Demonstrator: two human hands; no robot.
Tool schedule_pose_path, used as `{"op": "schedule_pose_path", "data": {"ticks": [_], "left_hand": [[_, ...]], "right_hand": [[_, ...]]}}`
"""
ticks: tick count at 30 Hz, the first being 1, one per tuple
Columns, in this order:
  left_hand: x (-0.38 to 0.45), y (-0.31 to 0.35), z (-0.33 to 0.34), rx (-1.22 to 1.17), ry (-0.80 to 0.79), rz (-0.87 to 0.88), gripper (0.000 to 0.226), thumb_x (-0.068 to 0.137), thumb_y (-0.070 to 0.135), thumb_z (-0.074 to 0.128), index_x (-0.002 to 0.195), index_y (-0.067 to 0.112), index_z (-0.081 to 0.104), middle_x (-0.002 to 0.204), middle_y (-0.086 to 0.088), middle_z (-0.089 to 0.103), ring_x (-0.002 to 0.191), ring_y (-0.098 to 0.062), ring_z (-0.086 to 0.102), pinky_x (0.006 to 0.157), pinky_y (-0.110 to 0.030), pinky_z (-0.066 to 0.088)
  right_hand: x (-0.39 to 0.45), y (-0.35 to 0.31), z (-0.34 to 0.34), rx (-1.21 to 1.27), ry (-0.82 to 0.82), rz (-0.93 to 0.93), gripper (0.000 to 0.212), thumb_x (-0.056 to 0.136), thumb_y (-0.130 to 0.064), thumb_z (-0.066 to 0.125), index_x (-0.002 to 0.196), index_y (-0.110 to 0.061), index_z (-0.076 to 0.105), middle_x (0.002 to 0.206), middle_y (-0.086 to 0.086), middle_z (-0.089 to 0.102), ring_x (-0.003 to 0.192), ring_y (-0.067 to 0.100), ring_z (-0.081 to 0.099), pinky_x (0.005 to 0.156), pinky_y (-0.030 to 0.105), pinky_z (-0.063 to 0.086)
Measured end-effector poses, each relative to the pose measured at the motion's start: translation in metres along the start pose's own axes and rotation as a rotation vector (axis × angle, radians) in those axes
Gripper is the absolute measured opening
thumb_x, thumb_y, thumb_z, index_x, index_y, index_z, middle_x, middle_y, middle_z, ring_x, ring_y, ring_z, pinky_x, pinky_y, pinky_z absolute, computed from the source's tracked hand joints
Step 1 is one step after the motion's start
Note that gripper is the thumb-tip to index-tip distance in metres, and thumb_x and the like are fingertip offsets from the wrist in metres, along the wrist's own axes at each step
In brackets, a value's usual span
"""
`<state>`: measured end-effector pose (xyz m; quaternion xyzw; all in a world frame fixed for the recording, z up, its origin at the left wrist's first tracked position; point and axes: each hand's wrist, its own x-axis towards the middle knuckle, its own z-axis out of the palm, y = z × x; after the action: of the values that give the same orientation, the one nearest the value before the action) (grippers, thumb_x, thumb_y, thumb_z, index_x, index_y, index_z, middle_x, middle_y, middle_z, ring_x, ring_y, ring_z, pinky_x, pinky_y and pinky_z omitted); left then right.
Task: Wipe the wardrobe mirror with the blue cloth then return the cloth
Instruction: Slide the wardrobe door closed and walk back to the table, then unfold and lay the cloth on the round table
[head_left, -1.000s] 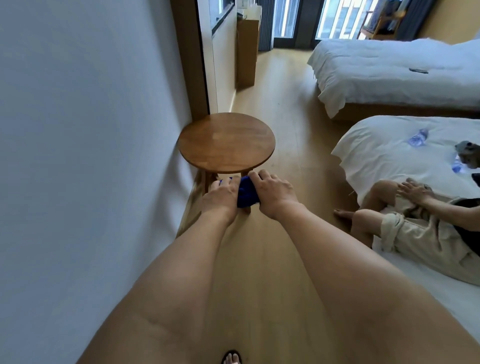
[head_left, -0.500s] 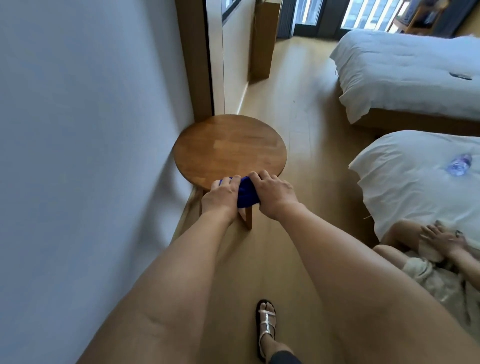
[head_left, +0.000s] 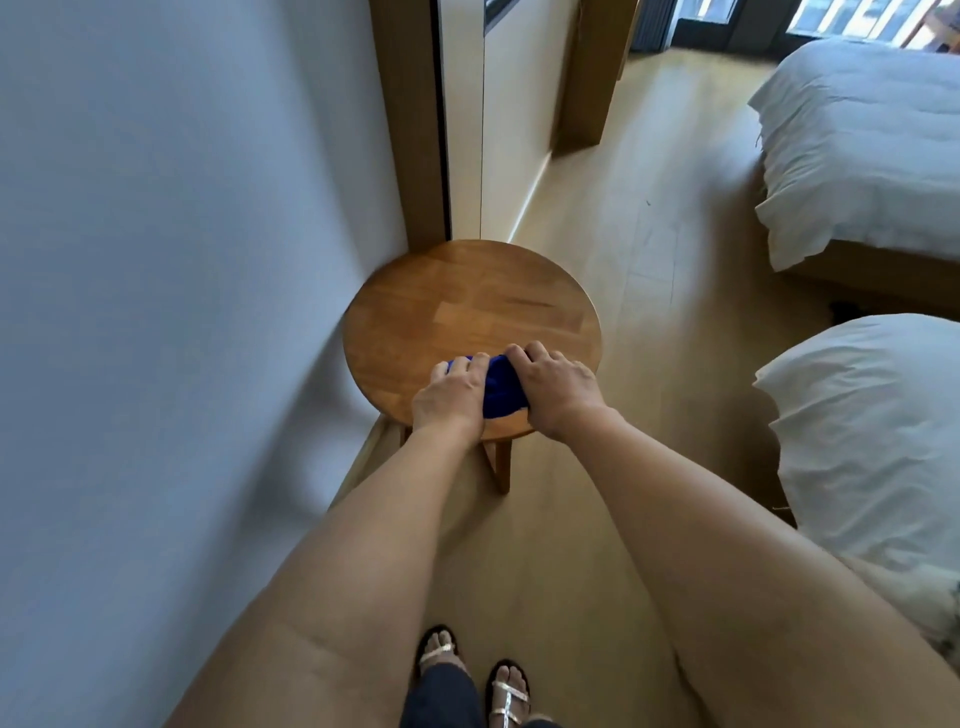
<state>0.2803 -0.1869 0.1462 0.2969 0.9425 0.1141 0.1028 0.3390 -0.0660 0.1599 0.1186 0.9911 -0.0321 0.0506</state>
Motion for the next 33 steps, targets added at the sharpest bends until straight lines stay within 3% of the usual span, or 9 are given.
{"op": "schedule_pose_path", "data": {"ticks": [12, 25, 33], "left_hand": [[0.129, -0.04, -0.007, -0.027, -0.002, -0.075, 0.058, 0.087, 0.006, 0.053, 0.138, 0.022, 0.03, 0.132, -0.002, 0.045, 0.122, -0.023, 0.04, 0.086, -0.037, 0.044], [0.237, -0.083, 0.02, -0.067, -0.102, -0.16, 0.066, 0.085, 0.002, 0.056, 0.142, 0.02, 0.027, 0.141, -0.002, 0.039, 0.131, -0.025, 0.032, 0.09, -0.038, 0.045], [0.296, -0.072, 0.052, -0.12, -0.166, -0.237, 0.073, 0.085, -0.004, 0.056, 0.144, 0.022, 0.022, 0.158, 0.002, 0.012, 0.145, -0.025, 0.009, 0.099, -0.043, 0.041]], "right_hand": [[0.143, 0.014, 0.001, -0.026, -0.016, -0.072, 0.063, 0.084, -0.009, 0.06, 0.138, -0.021, 0.029, 0.125, 0.004, 0.046, 0.107, 0.024, 0.054, 0.081, 0.034, 0.045], [0.267, 0.026, 0.043, -0.03, -0.102, -0.144, 0.065, 0.086, -0.011, 0.057, 0.141, -0.02, 0.025, 0.133, 0.005, 0.041, 0.114, 0.027, 0.048, 0.095, 0.035, 0.039], [0.32, 0.066, 0.071, -0.032, -0.151, -0.189, 0.064, 0.086, -0.011, 0.054, 0.142, -0.019, 0.024, 0.14, 0.006, 0.036, 0.119, 0.029, 0.044, 0.102, 0.038, 0.035]]}}
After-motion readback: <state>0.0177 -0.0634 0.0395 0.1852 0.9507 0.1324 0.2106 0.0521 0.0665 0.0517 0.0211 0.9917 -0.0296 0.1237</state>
